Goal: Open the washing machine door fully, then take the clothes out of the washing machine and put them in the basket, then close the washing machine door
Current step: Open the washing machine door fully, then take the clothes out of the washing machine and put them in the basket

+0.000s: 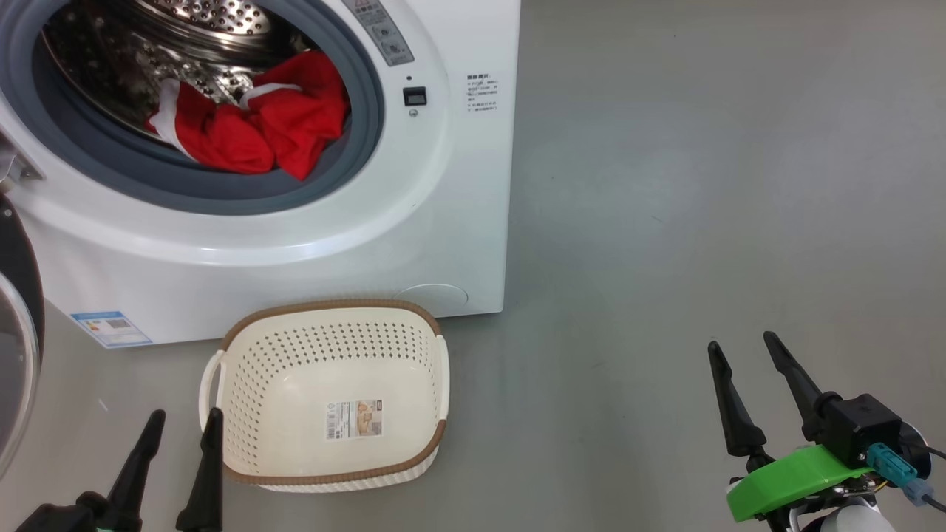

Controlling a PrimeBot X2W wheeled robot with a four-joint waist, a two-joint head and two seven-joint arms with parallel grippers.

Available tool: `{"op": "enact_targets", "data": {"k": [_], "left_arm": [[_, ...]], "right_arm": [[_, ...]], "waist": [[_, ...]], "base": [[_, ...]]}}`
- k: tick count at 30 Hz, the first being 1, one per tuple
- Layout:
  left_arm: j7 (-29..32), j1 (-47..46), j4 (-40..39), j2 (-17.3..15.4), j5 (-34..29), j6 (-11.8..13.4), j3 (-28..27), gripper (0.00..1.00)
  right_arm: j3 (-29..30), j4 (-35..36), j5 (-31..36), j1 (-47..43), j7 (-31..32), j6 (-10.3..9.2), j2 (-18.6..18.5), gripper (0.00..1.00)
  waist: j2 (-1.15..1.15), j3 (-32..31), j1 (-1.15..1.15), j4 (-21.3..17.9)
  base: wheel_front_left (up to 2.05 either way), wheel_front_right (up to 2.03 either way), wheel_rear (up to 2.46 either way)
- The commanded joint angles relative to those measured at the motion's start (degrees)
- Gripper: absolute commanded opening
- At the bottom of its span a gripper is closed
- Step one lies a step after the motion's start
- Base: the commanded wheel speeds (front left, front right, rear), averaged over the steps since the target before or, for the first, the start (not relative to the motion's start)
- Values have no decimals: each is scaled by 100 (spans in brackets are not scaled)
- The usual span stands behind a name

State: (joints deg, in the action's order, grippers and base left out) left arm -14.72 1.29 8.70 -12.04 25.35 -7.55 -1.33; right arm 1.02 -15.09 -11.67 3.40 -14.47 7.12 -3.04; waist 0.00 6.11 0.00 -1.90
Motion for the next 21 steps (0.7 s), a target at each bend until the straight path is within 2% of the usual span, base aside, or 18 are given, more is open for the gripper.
{"op": "enact_targets", "data": {"k": [1, 16, 21], "left_arm": [[-28, -130, -162, -135, -29, 7, -219, 100], [-28, -166, -170, -132, -87, 7, -306, 100], [-28, -183, -179, -150, -83, 7, -280, 100]], "right_arm": [[-98, 164, -7, 16, -52, 36, -12, 100], [-68, 193, 6, 3, -52, 36, 0, 100], [-96, 181, 8, 22, -52, 36, 3, 100]], "waist": [[0, 1, 0, 11], [0, -14, 0, 84], [0, 1, 0, 85]], "base": [[0, 0, 0], [0, 0, 0], [59, -59, 0]]}}
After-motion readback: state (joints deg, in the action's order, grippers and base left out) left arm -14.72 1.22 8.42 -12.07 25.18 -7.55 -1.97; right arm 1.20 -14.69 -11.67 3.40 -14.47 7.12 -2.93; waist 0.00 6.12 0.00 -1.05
